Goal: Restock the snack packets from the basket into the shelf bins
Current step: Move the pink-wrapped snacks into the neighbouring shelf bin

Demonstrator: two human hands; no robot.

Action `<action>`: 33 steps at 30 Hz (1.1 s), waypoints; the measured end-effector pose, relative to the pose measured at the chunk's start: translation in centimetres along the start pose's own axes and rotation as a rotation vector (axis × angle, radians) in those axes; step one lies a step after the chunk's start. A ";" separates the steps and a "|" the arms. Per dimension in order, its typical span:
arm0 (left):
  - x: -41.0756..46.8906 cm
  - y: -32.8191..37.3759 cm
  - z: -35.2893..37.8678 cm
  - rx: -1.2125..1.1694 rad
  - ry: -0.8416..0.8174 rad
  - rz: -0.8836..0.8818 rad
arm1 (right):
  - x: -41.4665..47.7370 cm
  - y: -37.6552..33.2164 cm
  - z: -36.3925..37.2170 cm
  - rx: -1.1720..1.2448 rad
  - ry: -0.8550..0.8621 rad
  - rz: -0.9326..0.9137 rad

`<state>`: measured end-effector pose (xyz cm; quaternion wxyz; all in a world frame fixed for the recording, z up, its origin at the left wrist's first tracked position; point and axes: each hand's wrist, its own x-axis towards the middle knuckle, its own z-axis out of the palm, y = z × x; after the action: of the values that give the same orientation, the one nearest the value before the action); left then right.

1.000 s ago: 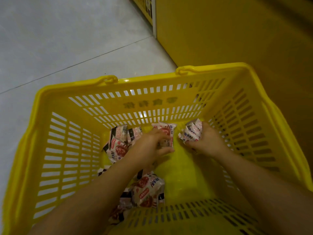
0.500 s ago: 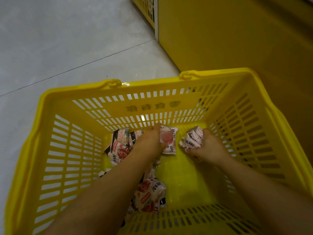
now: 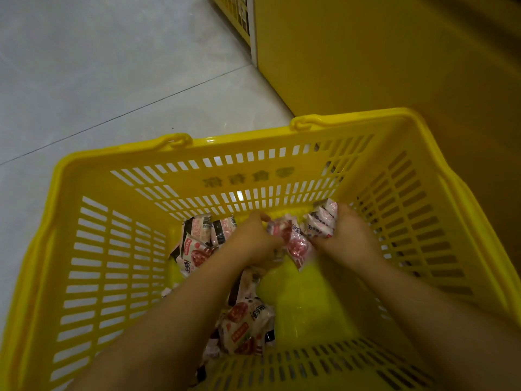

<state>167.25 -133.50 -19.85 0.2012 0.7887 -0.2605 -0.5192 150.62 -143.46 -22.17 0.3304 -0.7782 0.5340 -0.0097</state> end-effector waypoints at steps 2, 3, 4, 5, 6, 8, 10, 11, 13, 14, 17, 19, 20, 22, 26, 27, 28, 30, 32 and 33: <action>0.1 0.5 -1.6 0.089 0.063 0.127 | 0.0 -0.5 -0.4 0.016 0.070 -0.015; 0.2 0.8 -2.0 0.161 0.056 0.187 | -0.1 -0.8 -0.7 0.011 0.109 -0.023; 0.4 1.0 -2.1 0.234 0.032 0.233 | -0.1 -1.1 -0.9 0.007 0.151 -0.027; 0.7 1.2 -2.0 0.307 0.001 0.272 | -0.2 -1.4 -1.1 0.011 0.195 -0.028; 1.1 1.3 -1.7 0.379 -0.035 0.313 | -0.3 -1.6 -1.3 0.023 0.238 -0.032; 2.1 1.5 -0.4 0.490 -0.112 0.392 | -0.5 -1.8 -1.3 0.061 0.298 -0.052; 2.8 1.6 1.0 0.574 -0.145 0.448 | -0.7 -1.7 -1.3 0.098 0.319 -0.066; 3.2 1.5 1.7 0.631 -0.132 0.476 | -0.7 -1.7 -1.3 0.108 0.320 -0.066; 3.7 1.2 2.5 0.742 -0.090 0.522 | -0.6 -1.5 -1.2 0.109 0.318 -0.063; 3.7 1.0 2.7 0.771 -0.079 0.534 | -0.6 -1.4 -1.1 0.109 0.314 -0.062; 3.7 0.5 2.3 0.875 -0.055 0.549 | -0.4 -1.3 -1.0 0.128 0.293 -0.044; 3.3 0.3 1.6 1.015 -0.003 0.523 | -0.3 -1.2 -0.9 0.146 0.264 -0.034; 2.9 0.1 1.1 1.084 0.025 0.496 | -0.3 -1.1 -0.9 0.152 0.248 -0.030; 1.9 -0.4 0.3 1.149 0.069 0.459 | -0.2 -1.0 -0.9 0.156 0.227 -0.023; -1.5 -0.7 -0.9 0.913 0.155 0.591 | -0.1 -0.9 -0.9 0.186 0.199 -0.017; -2.4 -0.8 -1.1 0.865 0.056 0.562 | -0.1 -0.9 -1.0 0.197 0.187 -0.019; -3.3 -1.0 -1.1 0.861 -0.087 0.483 | -0.1 -0.9 -1.0 0.207 0.177 -0.018; -4.8 -1.8 -0.9 0.958 -0.357 0.309 | -0.1 -0.8 -0.9 0.199 0.179 -0.013; -5.7 -2.8 -0.7 1.076 -0.483 0.274 | -0.2 -0.7 -0.8 0.182 0.196 -0.002; -5.9 -3.1 -0.7 1.107 -0.536 0.262 | -0.3 -0.7 -0.8 0.184 0.197 0.001</action>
<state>166.59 -127.33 -17.18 -0.2472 0.5799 -0.6266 -0.4582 150.77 -143.44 -21.10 0.3462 -0.7397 0.5611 -0.1349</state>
